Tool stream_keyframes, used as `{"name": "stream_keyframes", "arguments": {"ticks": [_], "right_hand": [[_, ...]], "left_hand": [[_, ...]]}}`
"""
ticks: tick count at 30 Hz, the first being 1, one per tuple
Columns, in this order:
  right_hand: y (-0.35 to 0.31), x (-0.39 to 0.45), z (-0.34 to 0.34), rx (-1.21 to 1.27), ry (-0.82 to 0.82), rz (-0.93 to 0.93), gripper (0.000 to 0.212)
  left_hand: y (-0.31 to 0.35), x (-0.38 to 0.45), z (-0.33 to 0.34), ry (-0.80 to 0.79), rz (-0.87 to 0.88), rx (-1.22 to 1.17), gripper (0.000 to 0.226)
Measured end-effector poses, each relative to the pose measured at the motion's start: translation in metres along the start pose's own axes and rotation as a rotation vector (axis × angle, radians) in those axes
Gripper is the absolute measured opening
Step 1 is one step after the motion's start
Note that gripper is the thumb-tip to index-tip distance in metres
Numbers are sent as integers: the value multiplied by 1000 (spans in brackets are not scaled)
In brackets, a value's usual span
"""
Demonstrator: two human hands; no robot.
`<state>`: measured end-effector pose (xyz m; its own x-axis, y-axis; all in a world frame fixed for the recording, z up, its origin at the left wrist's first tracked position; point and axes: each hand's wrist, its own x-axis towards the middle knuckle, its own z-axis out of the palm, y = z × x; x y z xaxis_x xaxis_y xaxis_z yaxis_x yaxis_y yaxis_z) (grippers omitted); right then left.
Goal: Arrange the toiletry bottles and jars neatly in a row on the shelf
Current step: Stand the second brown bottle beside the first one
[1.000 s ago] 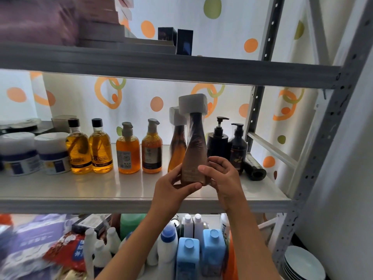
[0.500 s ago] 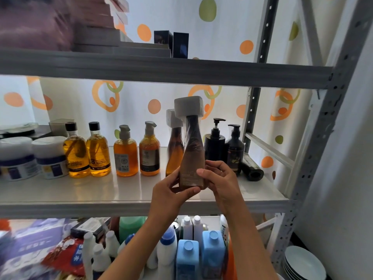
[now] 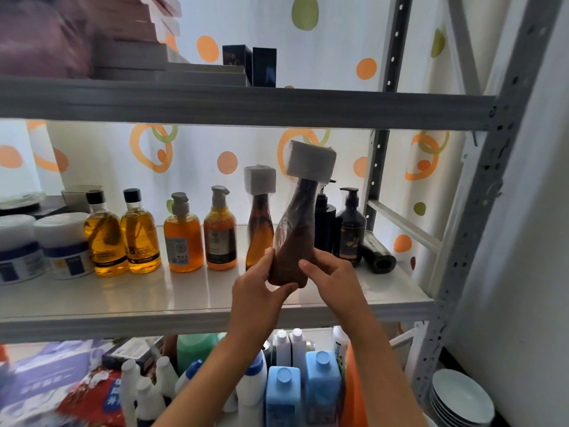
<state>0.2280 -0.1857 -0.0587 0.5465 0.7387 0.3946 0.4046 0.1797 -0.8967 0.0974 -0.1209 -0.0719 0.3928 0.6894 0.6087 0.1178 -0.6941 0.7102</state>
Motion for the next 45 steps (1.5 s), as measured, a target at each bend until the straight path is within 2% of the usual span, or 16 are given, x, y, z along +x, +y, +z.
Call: {"name": "stream_keyframes", "arguments": {"ticks": [4, 7, 9, 16, 23, 28, 33, 39, 45], "right_hand": [[7, 6, 2, -90, 29, -17, 33], [17, 10, 10, -118, 70, -14, 34], [24, 15, 16, -159, 88, -37, 36], [38, 30, 25, -203, 212, -28, 34], [54, 30, 31, -155, 306, 23, 42], [55, 34, 35, -182, 297, 8, 40], [54, 40, 40, -212, 292, -3, 37], [52, 44, 51, -419, 300, 37, 39], [55, 51, 54, -474, 302, 62, 42]], "left_hand": [[-8, 6, 7, -49, -26, -10, 58], [-18, 13, 15, -80, -82, 38, 33], [-24, 18, 22, -80, -121, 55, 23], [-49, 28, 38, -127, -141, 69, 15], [-54, 41, 41, -184, -119, 63, 15], [-65, 63, 23, -240, -134, 109, 19], [-69, 76, 18, -285, -170, 144, 45], [-75, 66, 19, -198, -90, 218, 54], [-82, 62, 22, -113, -118, 284, 57]]}}
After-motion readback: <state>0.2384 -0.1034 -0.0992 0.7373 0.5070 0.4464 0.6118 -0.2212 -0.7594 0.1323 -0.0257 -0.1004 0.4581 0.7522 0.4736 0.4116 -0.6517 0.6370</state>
